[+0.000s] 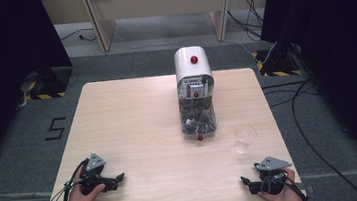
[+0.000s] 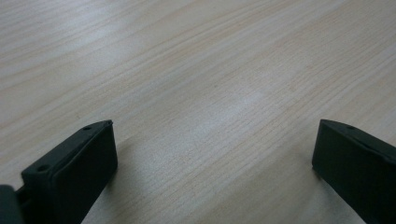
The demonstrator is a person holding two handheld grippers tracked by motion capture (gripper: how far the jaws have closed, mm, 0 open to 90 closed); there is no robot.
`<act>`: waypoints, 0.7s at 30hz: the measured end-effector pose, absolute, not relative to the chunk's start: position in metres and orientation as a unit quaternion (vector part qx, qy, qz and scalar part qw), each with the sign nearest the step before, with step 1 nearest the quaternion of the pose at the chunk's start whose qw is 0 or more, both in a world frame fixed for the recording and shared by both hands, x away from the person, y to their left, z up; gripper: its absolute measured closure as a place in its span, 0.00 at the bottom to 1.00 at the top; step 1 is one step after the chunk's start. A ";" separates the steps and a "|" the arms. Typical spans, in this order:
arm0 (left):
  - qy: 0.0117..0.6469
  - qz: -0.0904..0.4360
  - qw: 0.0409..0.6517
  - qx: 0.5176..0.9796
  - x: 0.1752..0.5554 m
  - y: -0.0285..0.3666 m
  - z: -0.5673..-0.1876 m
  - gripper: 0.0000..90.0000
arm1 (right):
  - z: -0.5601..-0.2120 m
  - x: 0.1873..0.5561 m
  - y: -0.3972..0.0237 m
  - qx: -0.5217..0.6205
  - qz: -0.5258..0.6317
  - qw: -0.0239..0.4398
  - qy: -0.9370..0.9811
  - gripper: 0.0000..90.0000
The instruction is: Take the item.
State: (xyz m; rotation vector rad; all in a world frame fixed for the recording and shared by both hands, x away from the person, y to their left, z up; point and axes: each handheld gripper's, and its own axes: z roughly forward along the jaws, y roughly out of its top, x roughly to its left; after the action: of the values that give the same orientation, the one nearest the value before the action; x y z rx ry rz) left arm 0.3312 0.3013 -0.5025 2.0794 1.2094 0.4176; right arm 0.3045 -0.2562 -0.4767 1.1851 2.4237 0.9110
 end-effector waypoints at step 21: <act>0.465 0.161 0.343 0.800 0.331 0.301 -0.502 0.00 | -0.471 0.304 -0.243 0.387 0.324 0.160 0.849 0.37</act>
State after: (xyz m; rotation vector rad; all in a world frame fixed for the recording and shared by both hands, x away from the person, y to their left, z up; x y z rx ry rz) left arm 0.3312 0.3012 -0.5025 2.0792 1.2096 0.4175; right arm 0.3037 -0.2427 -0.4706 1.1052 2.4247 0.9246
